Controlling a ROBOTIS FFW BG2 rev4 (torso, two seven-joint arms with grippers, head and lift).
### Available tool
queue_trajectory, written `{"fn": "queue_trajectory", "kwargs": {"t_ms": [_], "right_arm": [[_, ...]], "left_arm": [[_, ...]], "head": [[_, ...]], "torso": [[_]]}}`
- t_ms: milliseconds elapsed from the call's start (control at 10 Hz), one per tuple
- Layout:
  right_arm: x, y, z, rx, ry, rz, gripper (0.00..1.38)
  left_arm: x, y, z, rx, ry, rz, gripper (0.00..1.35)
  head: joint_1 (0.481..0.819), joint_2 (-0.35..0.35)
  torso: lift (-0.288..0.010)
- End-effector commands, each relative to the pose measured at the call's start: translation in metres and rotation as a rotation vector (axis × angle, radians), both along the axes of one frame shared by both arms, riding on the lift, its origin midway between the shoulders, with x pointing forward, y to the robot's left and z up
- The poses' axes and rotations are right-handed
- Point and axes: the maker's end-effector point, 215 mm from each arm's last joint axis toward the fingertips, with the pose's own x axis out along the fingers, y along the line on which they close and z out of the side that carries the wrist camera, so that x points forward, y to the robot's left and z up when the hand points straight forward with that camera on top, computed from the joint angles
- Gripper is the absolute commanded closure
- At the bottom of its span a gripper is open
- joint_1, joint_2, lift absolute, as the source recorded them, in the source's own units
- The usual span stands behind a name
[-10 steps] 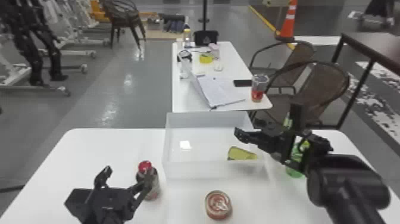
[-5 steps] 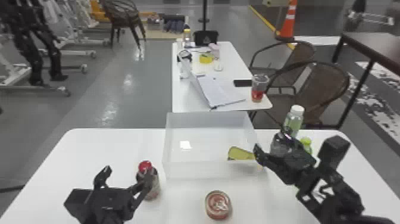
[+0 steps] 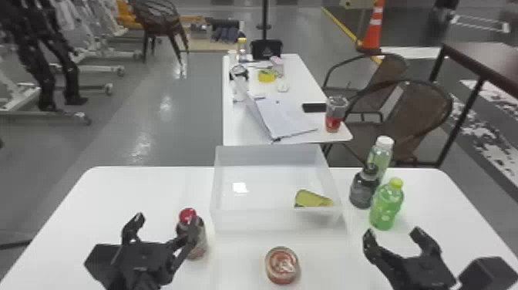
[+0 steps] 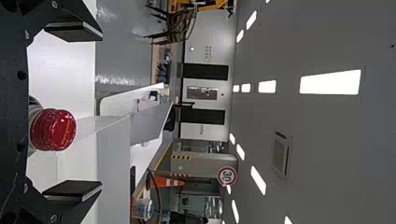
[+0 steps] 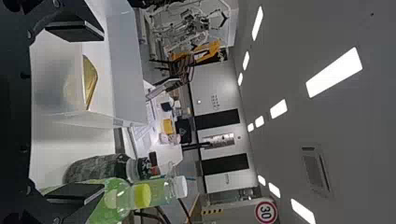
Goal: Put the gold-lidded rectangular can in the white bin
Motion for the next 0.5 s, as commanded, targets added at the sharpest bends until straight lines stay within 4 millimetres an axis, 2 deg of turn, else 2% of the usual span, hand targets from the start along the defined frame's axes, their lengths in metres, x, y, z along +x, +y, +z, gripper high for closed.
{"fn": "queue_trajectory", "kwargs": {"t_ms": [0,400], "right_arm": [[-0.0186,-0.0050,-0.0111,-0.012,0.031,-0.039,0.15],[-0.0149,-0.0035,-0.0132,-0.026,0.044,-0.038,0.15]], "left_arm": [[-0.0003,0.0007,0.0010,0.008,-0.002,0.004,0.17],[-0.0021,0.0005,0.0009,0.025,0.000,0.010,0.18]], "head": [[0.549,0.000],[0.549,0.000]], "torso": [[-0.100],[-0.100]]}}
